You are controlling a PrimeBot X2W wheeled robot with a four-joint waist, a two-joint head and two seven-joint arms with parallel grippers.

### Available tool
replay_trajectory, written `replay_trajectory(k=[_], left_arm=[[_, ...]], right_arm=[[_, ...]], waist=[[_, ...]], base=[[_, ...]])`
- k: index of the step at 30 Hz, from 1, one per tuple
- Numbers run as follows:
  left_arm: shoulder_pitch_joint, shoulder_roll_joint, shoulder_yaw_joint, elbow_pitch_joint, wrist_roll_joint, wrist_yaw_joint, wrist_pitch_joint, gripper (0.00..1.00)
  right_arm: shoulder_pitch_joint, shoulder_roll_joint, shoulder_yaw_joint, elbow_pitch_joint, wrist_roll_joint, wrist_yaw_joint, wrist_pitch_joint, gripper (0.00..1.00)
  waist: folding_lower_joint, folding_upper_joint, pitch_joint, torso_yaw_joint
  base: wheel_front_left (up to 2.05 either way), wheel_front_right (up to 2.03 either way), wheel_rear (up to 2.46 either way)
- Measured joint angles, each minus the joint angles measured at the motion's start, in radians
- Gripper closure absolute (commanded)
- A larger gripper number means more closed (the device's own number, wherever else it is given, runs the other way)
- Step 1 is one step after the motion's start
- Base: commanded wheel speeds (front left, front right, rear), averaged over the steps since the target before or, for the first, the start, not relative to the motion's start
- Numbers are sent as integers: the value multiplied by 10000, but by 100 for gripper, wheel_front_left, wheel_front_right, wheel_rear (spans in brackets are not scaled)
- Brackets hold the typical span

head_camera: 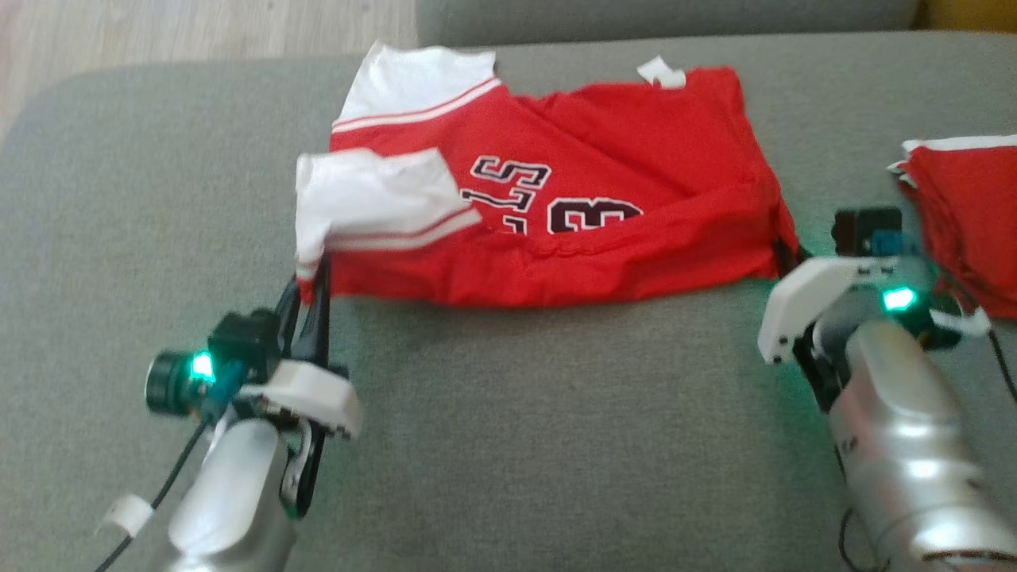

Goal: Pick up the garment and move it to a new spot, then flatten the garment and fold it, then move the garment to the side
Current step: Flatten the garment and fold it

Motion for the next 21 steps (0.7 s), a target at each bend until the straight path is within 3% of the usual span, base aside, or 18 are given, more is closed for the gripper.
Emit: replay_trajectory(k=[11, 21], left_arm=[[1508, 374, -19, 226, -370, 17, 863, 100], [2813, 738, -242, -1078, -575, 31, 2017, 100]], right_arm=[[1738, 35, 677, -757, 1599, 0, -648, 100], [4164, 107, 495, -3400, 2320, 0, 71, 100]], waist=[[-2, 0, -1208, -516], [-2, 0, -1884, -911]], base=[[0, 0, 0], [0, 0, 0]])
